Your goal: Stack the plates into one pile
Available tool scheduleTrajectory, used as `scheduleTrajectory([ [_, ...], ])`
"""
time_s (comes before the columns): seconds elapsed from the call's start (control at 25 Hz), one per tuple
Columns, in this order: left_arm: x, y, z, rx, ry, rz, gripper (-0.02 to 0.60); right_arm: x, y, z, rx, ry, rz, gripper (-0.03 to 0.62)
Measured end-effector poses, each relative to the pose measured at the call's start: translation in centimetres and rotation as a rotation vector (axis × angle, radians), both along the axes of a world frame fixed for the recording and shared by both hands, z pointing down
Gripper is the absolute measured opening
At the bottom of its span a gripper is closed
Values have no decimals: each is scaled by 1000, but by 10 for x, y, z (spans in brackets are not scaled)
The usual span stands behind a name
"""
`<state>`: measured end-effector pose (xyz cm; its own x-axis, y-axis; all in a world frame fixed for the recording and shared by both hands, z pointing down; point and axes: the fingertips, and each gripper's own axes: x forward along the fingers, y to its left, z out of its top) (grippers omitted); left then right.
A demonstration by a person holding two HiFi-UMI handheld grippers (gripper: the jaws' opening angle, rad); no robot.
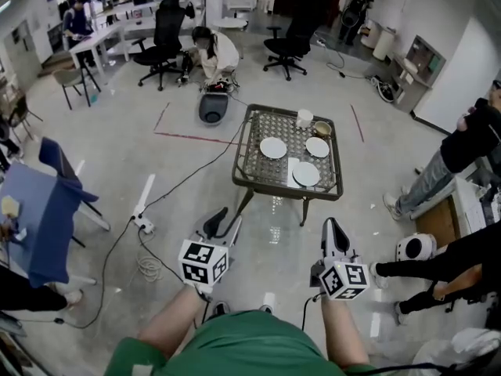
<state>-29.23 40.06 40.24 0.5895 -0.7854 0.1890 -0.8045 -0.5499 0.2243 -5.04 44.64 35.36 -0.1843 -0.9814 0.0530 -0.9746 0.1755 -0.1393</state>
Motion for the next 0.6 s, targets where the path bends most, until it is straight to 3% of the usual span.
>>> scheduleTrajectory([
  [0.28, -23, -15, -9, 14, 22, 18, 161, 4, 6, -20, 31, 77, 108, 29],
  [0.6, -33, -43, 2, -2, 48, 35, 161, 26, 2, -7, -24, 106, 203, 31],
])
